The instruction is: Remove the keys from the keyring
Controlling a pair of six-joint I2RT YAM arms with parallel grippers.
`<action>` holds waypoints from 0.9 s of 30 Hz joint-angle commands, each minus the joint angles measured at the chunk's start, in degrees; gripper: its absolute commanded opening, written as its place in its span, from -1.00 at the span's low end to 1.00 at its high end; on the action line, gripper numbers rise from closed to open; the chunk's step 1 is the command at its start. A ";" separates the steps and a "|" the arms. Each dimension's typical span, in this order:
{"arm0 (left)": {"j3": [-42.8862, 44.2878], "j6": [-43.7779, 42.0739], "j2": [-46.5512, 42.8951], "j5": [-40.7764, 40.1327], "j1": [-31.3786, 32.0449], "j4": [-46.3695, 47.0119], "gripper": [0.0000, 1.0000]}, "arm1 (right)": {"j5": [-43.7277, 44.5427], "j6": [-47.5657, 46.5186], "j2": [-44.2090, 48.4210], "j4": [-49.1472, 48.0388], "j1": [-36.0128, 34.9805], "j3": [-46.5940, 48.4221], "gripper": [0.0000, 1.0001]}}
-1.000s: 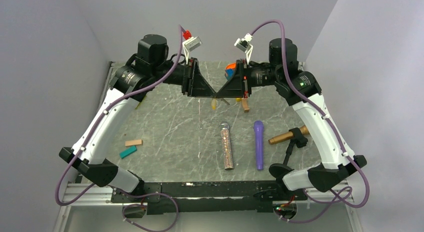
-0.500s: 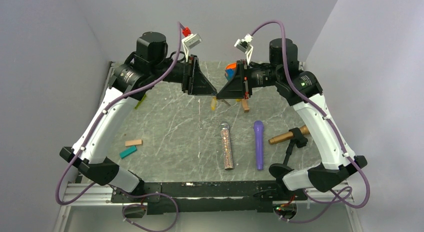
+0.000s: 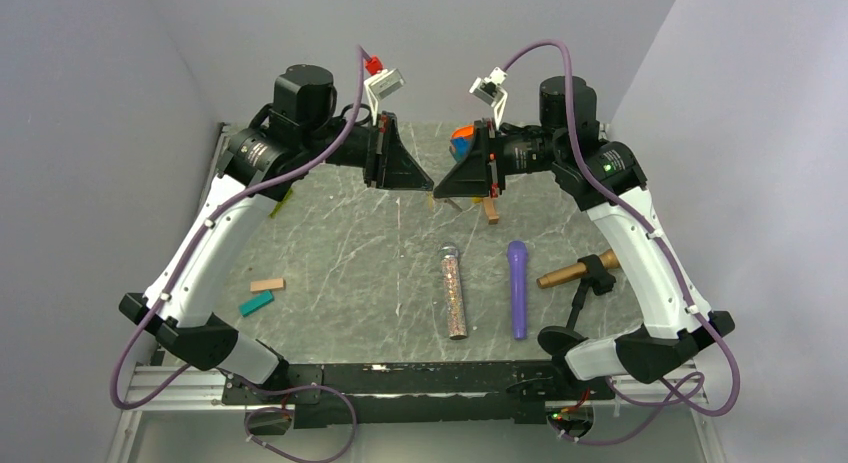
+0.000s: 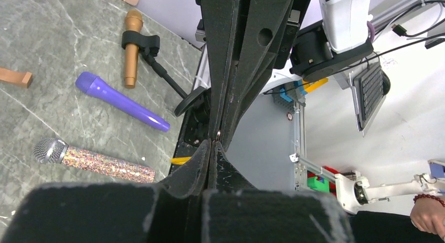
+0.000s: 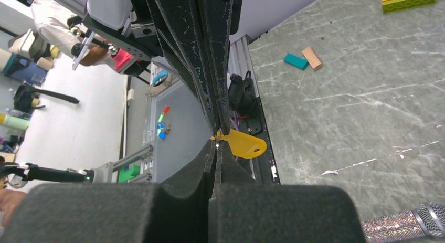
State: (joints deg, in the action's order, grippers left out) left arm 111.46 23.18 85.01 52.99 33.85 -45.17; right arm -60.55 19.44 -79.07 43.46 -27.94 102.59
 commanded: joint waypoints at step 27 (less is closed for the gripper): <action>-4.19 12.50 -9.03 -28.71 7.57 22.14 -1.00 | 10.54 25.37 -0.64 -39.84 0.06 2.87 -1.00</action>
State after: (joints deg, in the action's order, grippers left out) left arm 107.22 34.00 76.31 25.58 38.65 -25.34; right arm -53.41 38.33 -79.15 16.84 -27.55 103.79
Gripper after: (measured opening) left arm 0.009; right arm 0.019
